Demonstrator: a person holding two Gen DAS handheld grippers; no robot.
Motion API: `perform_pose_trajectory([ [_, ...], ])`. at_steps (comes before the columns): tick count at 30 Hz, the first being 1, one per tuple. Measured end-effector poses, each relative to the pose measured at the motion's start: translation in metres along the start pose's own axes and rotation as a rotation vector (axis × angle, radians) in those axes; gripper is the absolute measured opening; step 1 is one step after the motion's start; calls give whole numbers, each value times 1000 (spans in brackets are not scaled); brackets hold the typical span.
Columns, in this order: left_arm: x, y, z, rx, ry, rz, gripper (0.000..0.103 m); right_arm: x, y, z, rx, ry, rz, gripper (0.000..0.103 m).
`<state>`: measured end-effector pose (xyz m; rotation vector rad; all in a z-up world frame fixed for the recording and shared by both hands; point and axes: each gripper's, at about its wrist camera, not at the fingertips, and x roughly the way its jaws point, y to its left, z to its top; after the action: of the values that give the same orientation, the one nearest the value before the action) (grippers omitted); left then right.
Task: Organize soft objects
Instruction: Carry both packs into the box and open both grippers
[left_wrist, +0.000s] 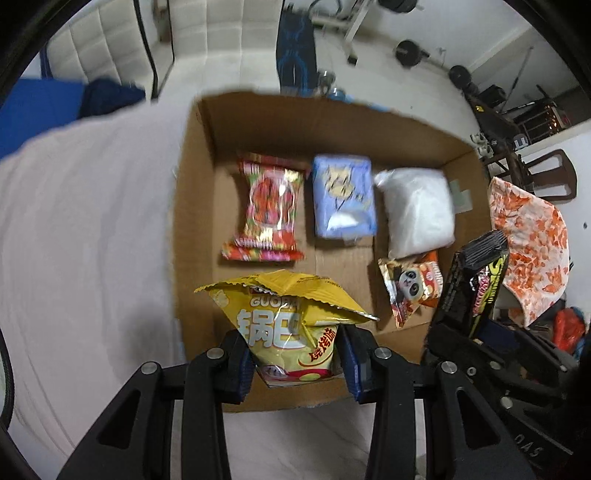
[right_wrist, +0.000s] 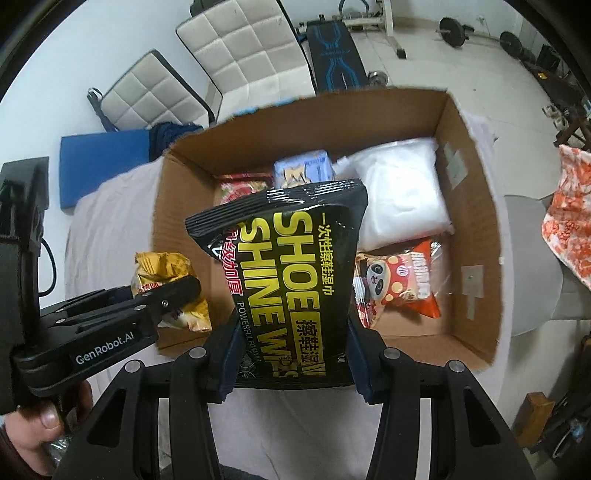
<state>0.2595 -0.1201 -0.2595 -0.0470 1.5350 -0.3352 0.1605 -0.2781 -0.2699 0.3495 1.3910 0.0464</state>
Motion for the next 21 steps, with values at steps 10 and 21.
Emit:
perform_pose_trajectory([
  [10, 45, 13, 10, -54, 122, 14, 36, 51, 1, 9, -21, 68, -22, 52],
  [21, 64, 3, 13, -23, 150, 81, 37, 93, 6, 20, -30, 139, -38, 55],
])
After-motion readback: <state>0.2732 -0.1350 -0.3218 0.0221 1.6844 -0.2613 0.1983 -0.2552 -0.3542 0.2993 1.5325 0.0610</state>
